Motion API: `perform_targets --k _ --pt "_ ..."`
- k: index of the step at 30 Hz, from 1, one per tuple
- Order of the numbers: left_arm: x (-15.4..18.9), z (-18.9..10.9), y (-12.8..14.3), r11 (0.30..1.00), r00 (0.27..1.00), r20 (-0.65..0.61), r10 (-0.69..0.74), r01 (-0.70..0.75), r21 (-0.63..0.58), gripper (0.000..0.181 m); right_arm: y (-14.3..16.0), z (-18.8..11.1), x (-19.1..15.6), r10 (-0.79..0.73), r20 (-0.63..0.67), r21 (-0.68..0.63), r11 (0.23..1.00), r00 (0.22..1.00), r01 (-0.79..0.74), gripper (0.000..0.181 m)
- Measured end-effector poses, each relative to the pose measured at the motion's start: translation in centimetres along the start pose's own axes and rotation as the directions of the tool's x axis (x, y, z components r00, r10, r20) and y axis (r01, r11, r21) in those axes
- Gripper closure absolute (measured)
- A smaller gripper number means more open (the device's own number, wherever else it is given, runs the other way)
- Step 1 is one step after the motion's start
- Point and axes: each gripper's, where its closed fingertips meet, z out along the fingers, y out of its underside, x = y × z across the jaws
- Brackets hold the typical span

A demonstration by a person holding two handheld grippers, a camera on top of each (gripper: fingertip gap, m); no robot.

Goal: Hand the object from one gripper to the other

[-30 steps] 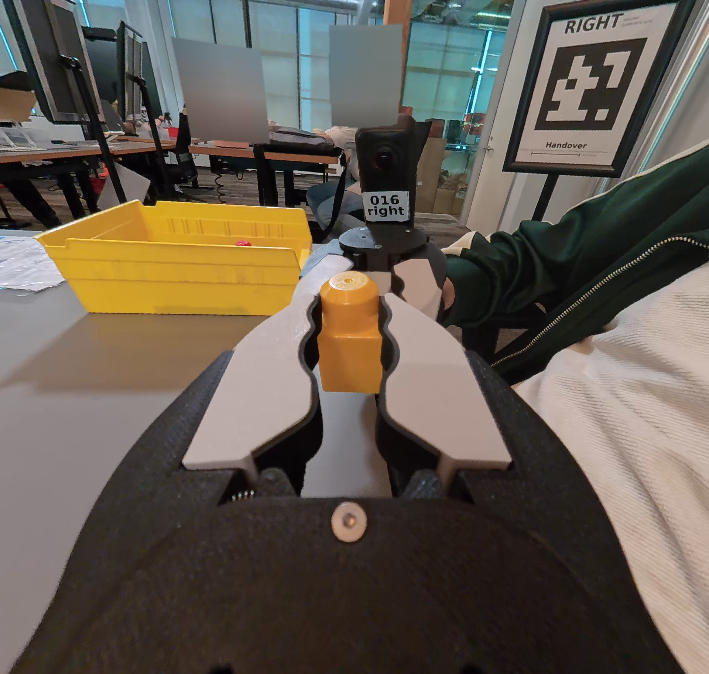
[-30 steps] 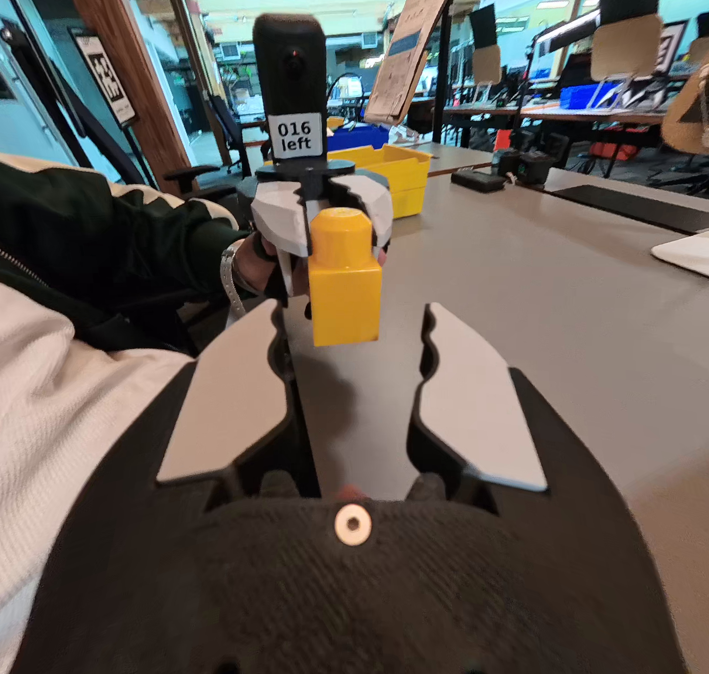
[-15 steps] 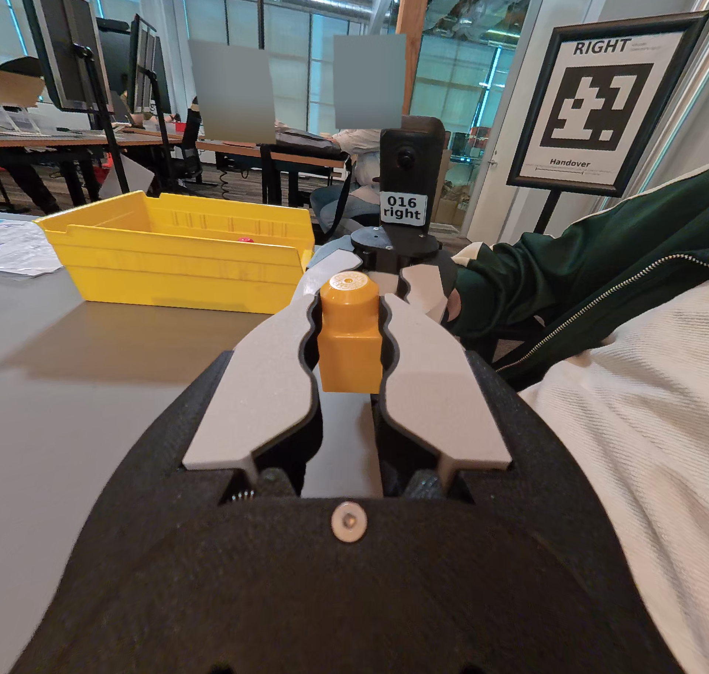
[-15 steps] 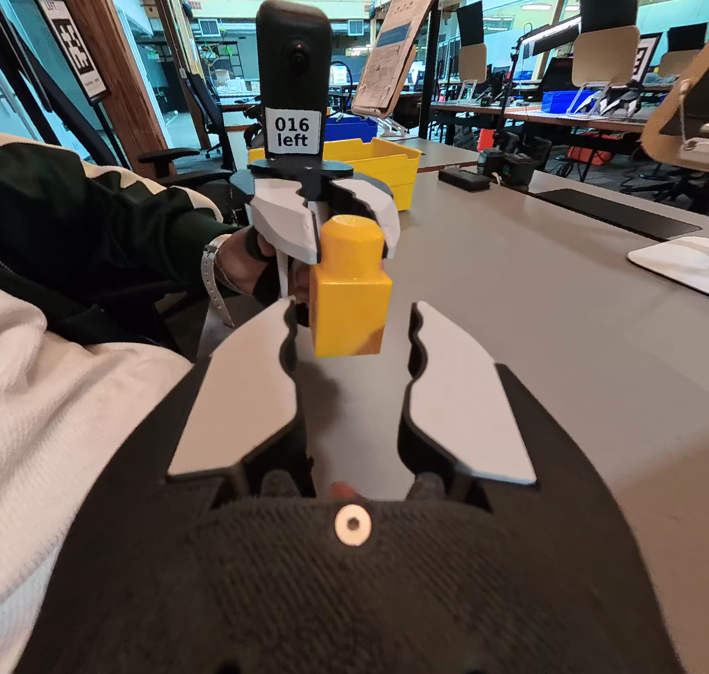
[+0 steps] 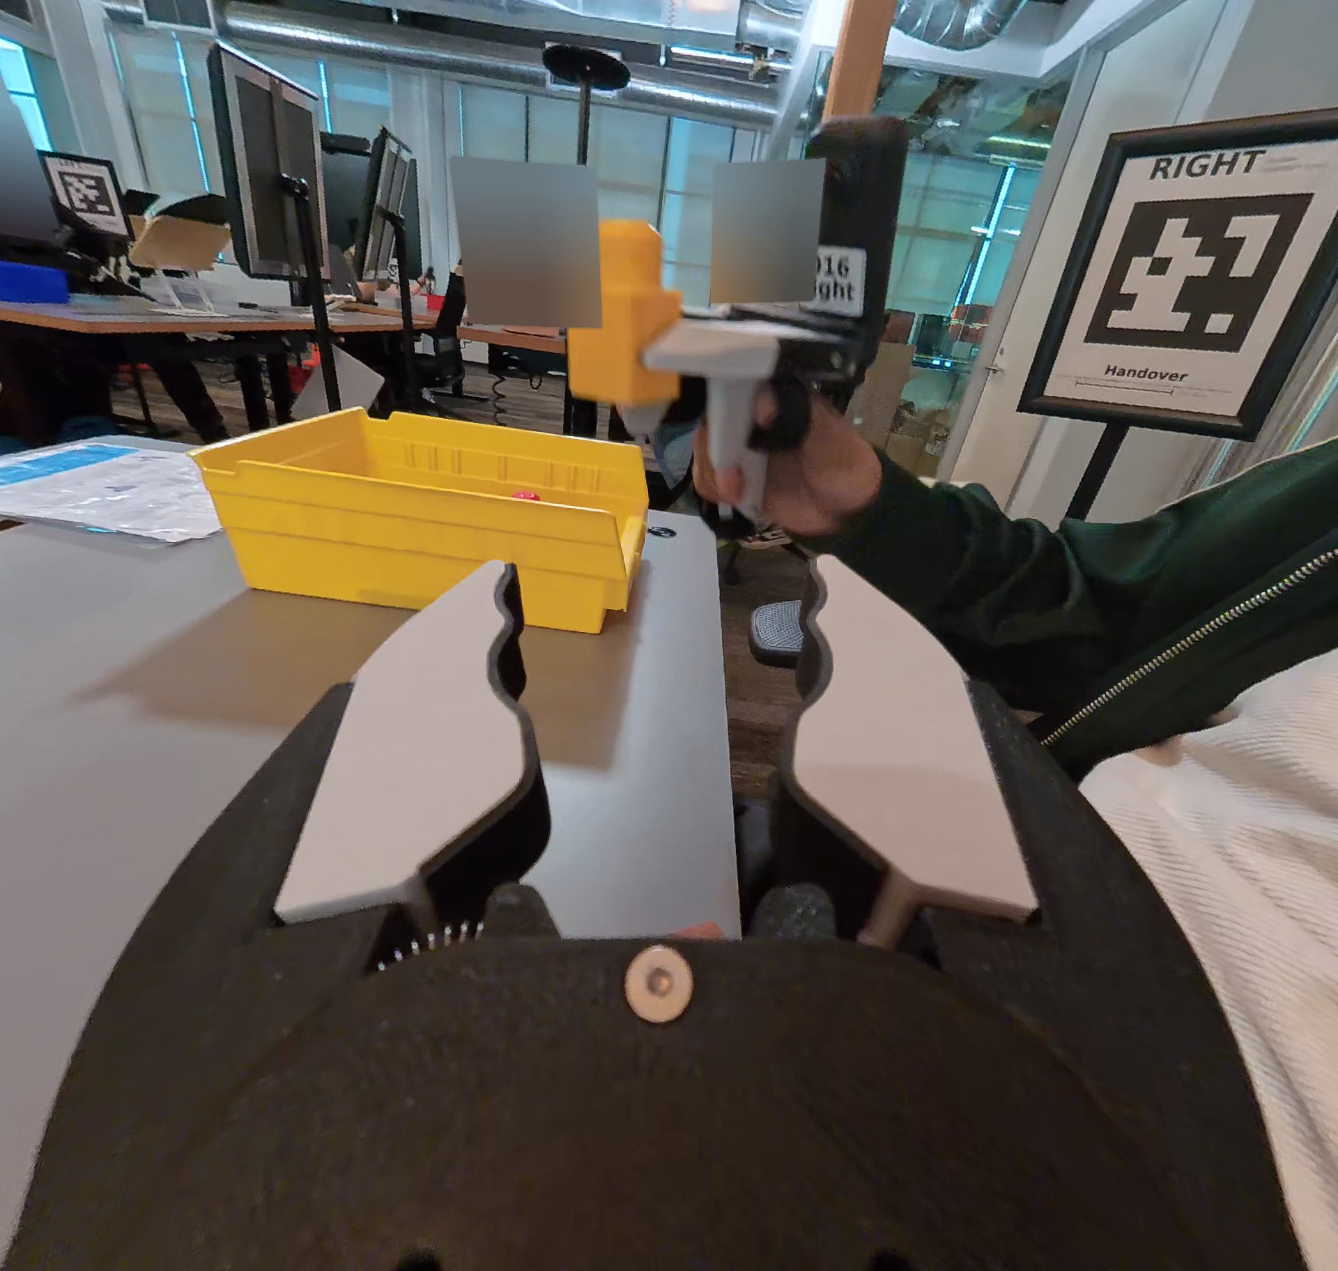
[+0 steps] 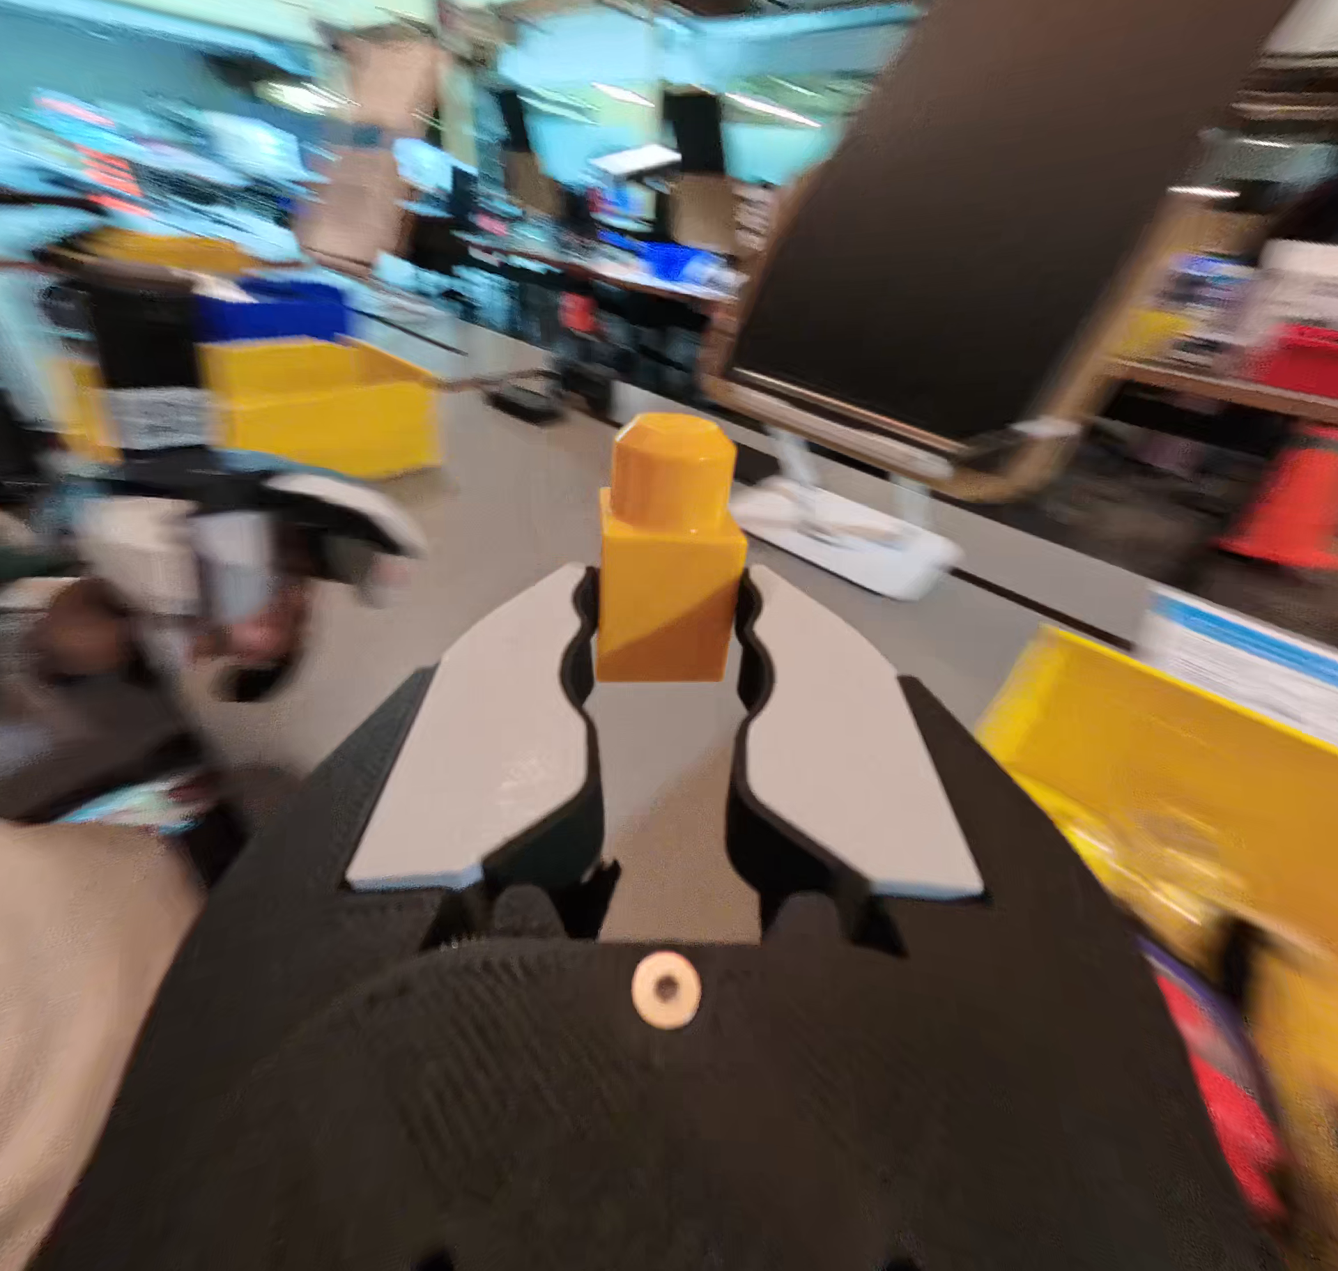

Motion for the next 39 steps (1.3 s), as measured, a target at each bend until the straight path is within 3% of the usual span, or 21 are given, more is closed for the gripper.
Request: perform_targets --k 3,6,11,13,16,18,20,23,25,29,32,36,39 --pt "-0.1 0.2 0.5 0.999 0.999 -0.009 -0.031 0.031 -0.014 0.108 3.9 -3.8 10.8 -0.104 -0.364 -0.235 0.972 0.926 0.017 0.144" --pt "-0.2 0.3 0.8 0.999 0.999 -0.01 -0.05 0.05 -0.023 0.109 9.6 -7.3 17.5 -0.11 -0.53 -0.41 0.901 0.841 -0.14 0.144" --pt "-0.5 0.4 1.4 0.996 0.997 -0.008 -0.072 0.071 -0.045 0.111 15.8 -9.1 20.6 -0.131 -0.593 -0.527 0.809 0.794 -0.261 0.144" --pt "-0.5 0.5 1.6 0.996 0.997 -0.009 -0.08 0.08 -0.05 0.112 16.8 -9.4 20.9 -0.165 -0.597 -0.562 0.785 0.785 -0.262 0.143" --pt "-0.6 0.5 1.9 0.994 0.996 -0.008 -0.087 0.087 -0.06 0.112 16.7 -9.3 21.0 -0.19 -0.597 -0.565 0.789 0.78 -0.24 0.123" --pt "-0.7 0.5 2.0 0.994 0.996 -0.005 -0.09 0.089 -0.064 0.113 14.9 -8.8 20.3 -0.209 -0.593 -0.541 0.819 0.777 -0.193 0.109" --pt "-0.8 0.5 1.9 0.994 0.996 -0.001 -0.089 0.089 -0.064 0.113 11.0 -7.2 17.9 -0.233 -0.546 -0.481 0.874 0.805 -0.074 0.106" --pt "-1.0 0.3 1.6 0.995 0.997 0.01 -0.077 0.078 -0.061 0.113 4.7 -3.7 11.3 -0.244 -0.412 -0.333 0.937 0.878 0.105 0.112" --pt "-1.2 0.0 0.9 0.997 0.998 0.023 -0.065 0.067 -0.05 0.114 2.9 -1.0 5.7 -0.197 -0.266 -0.237 0.962 0.944 0.134 0.11" --pt "-2.4 -1.7 -2.2 1.0 0.996 0.088 -0.022 0.023 -0.008 0.117 5.4 3.3 -3.4 -0.028 0.04 -0.185 0.982 0.999 0.035 0.111" --pt "-4.7 -5.0 -5.9 0.999 0.975 0.218 0.036 -0.036 -0.001 0.118 8.9 5.1 -5.9 -0.012 0.127 -0.225 0.973 0.992 0.041 0.114" --pt "-9.0 -13.2 -10.3 0.999 0.901 0.433 0.022 -0.006 -0.039 0.122 10.0 5.8 -6.4 0.055 0.155 -0.231 0.973 0.986 -0.018 0.12" --pt "-11.8 -22.0 -11.1 0.989 0.814 0.581 -0.012 0.096 -0.114 0.133 9.2 5.6 -6.1 0.096 0.156 -0.178 0.982 0.983 -0.067 0.126"
